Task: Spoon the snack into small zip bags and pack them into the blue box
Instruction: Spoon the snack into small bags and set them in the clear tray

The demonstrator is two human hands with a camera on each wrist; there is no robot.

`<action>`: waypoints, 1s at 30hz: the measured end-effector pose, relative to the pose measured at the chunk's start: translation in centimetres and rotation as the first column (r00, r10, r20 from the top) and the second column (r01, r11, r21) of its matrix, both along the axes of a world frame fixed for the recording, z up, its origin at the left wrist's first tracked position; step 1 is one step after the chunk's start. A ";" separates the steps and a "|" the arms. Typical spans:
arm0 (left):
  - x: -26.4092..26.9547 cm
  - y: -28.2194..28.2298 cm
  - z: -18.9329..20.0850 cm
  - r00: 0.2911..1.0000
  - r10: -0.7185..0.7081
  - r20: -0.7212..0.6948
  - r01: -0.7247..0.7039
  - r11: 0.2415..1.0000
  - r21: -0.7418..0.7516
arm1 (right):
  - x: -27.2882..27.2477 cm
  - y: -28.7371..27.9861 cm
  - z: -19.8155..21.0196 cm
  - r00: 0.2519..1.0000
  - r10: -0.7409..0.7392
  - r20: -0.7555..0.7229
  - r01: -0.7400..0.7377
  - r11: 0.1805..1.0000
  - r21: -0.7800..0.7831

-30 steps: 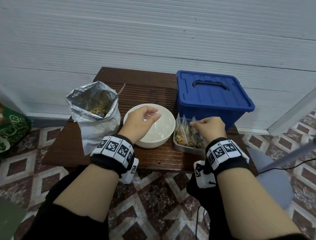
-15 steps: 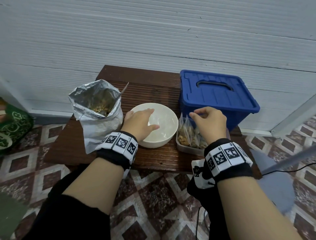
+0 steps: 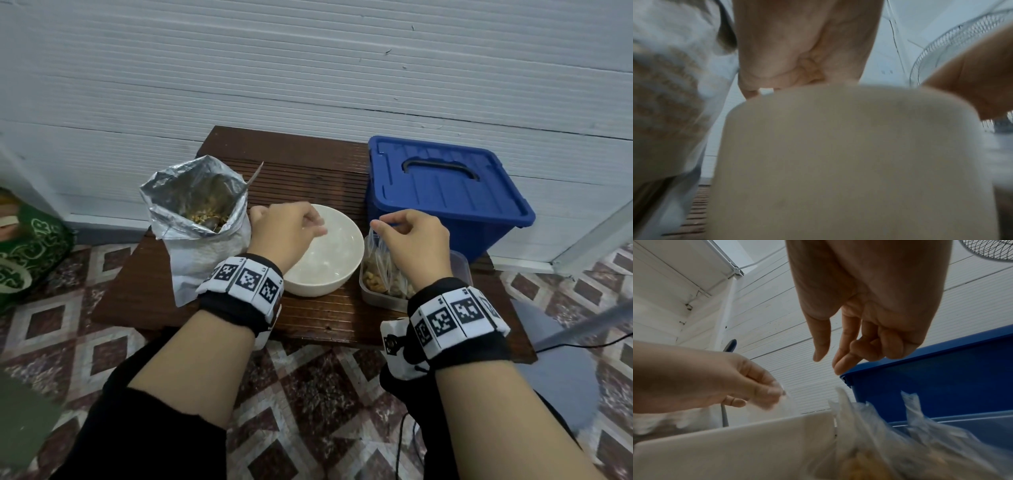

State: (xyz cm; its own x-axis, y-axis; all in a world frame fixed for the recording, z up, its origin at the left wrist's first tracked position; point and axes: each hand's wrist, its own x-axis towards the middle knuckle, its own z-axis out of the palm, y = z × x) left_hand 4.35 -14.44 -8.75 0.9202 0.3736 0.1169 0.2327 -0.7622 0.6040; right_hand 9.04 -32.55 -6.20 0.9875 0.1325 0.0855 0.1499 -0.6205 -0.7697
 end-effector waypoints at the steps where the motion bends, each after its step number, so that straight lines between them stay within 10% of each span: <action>1: -0.1 -0.1 0.5 0.999 0.020 0.050 -0.015 0.994 -0.109 | -0.1 0.2 0.1 1.000 0.027 -0.010 -0.027 1.000 0.011; 6: -0.6 -0.8 2.2 0.976 0.110 0.190 0.003 0.859 -0.512 | -1.0 0.6 0.5 0.974 0.196 -0.116 -0.187 0.979 0.086; 16: -1.3 -0.4 2.7 0.981 0.114 0.160 -0.015 0.854 -0.520 | -1.0 0.3 1.2 0.947 0.239 -0.212 -0.184 0.951 0.249; 21: -1.7 -0.1 2.7 0.970 -0.204 0.133 0.219 0.970 -0.104 | -1.0 0.1 0.9 0.942 0.257 -0.215 -0.208 0.952 0.226; 24: -2.1 -0.7 2.9 0.925 -0.380 0.013 0.373 0.912 0.174 | -1.1 0.1 1.0 0.934 0.286 -0.215 -0.239 0.946 0.218; 30: -2.0 -1.2 2.0 0.903 -0.425 0.062 0.400 0.886 0.235 | -1.4 0.4 1.4 0.925 0.310 -0.219 -0.265 0.941 0.209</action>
